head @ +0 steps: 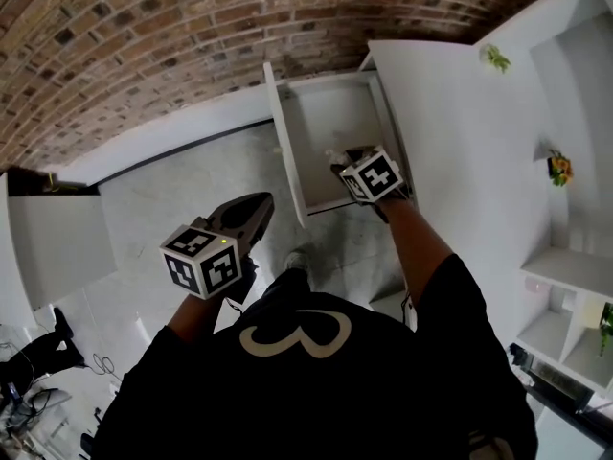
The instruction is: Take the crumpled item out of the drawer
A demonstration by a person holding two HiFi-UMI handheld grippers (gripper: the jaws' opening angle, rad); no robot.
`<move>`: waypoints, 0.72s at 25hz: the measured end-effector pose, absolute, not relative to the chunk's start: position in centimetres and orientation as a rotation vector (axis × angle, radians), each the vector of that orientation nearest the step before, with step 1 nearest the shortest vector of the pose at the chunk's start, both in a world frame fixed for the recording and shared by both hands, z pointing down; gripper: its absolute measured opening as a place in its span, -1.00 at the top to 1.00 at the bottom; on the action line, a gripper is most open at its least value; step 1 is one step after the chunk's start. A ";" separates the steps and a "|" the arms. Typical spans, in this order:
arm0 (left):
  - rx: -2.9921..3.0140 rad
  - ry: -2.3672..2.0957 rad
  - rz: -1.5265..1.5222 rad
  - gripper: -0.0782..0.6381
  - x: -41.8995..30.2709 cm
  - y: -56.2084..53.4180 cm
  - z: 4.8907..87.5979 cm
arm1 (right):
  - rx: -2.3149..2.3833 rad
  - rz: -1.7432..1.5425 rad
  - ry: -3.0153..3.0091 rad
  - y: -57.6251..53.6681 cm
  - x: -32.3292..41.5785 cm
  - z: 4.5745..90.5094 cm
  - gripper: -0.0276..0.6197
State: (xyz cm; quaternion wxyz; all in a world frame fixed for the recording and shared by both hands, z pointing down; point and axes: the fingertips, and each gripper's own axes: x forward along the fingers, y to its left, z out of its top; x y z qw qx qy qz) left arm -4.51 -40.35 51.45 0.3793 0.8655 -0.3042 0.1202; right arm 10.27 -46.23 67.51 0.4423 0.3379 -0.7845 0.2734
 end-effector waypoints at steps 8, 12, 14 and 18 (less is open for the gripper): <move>2.308 -0.765 0.289 0.77 -3.0 -40.1 47.4 | 0.971 0.646 -2.182 -45.3 9.1 57.8 0.38; 2.348 -0.771 0.257 0.77 -2.8 -40.0 44.9 | 1.015 0.614 -2.296 -43.5 7.8 52.6 0.37; 2.372 -0.777 0.236 0.77 -2.9 -39.9 43.5 | 1.034 0.592 -2.357 -42.5 7.2 50.0 0.38; 2.416 -0.786 0.199 0.77 -3.0 -39.3 40.9 | 1.096 0.560 -2.473 -40.3 7.3 45.4 0.37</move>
